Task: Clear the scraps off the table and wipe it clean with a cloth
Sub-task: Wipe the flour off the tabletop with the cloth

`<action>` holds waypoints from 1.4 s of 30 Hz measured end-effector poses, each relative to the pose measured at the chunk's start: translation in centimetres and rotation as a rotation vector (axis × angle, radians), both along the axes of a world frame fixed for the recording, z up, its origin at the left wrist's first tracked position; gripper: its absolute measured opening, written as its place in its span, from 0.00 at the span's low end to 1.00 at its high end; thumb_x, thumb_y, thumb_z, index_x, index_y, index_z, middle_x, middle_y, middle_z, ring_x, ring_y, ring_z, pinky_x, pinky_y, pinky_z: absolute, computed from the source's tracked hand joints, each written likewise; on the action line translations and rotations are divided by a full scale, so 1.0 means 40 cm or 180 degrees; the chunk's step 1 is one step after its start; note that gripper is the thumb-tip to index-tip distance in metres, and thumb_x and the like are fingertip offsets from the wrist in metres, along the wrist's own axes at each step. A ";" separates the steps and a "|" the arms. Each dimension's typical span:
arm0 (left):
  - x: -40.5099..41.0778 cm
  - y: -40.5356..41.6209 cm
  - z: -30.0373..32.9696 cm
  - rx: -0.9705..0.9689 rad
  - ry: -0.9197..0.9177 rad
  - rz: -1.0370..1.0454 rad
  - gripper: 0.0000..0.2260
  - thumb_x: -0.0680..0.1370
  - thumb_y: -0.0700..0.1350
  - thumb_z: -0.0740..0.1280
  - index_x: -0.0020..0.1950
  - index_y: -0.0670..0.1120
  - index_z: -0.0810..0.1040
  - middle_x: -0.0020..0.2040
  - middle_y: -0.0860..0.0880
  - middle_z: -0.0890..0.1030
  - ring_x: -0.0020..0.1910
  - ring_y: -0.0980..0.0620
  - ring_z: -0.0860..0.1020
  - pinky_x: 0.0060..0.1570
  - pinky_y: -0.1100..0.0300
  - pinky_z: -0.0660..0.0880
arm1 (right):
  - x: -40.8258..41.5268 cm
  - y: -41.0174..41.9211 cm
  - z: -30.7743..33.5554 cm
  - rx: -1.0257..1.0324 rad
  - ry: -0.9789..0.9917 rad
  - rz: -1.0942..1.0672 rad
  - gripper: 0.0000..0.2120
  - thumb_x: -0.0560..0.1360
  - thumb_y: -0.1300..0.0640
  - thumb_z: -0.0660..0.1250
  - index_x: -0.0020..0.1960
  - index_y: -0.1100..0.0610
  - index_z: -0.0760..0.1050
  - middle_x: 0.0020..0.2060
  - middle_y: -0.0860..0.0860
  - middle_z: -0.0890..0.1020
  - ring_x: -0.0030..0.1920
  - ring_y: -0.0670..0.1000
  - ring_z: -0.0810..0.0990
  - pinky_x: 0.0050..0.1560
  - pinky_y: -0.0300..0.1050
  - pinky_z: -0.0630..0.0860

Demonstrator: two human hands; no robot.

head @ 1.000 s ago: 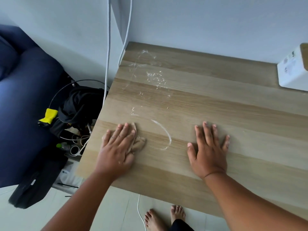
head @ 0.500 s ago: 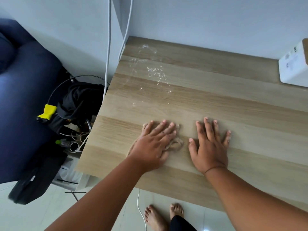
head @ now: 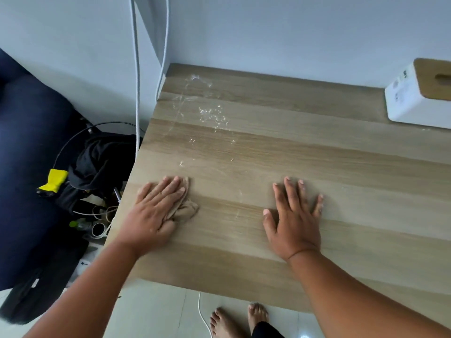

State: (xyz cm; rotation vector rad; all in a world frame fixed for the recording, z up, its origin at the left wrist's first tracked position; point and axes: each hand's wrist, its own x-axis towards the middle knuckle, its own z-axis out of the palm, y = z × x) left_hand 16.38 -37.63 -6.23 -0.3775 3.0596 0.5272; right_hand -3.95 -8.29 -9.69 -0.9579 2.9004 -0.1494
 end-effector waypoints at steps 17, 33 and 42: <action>-0.088 0.302 -0.032 -0.0100 0.0103 -0.0764 0.33 0.73 0.52 0.65 0.78 0.49 0.68 0.82 0.51 0.59 0.82 0.48 0.55 0.76 0.36 0.58 | 0.002 0.001 0.020 -0.0027 -0.0027 0.0023 0.32 0.76 0.45 0.54 0.80 0.49 0.62 0.83 0.50 0.57 0.83 0.57 0.51 0.76 0.75 0.49; -0.110 0.110 -0.016 0.0120 -0.0127 0.1688 0.33 0.73 0.53 0.55 0.80 0.52 0.64 0.83 0.53 0.54 0.83 0.53 0.47 0.80 0.46 0.43 | 0.004 -0.003 0.015 0.0046 -0.0048 -0.0005 0.32 0.78 0.43 0.54 0.81 0.49 0.60 0.83 0.50 0.54 0.83 0.56 0.47 0.77 0.74 0.48; -0.316 0.170 -0.023 -0.0011 -0.0095 0.0373 0.31 0.75 0.56 0.53 0.78 0.51 0.68 0.82 0.53 0.57 0.83 0.53 0.49 0.80 0.43 0.45 | 0.001 -0.001 0.013 0.0044 -0.0051 -0.0014 0.33 0.77 0.43 0.54 0.81 0.48 0.60 0.83 0.49 0.54 0.83 0.56 0.48 0.77 0.74 0.47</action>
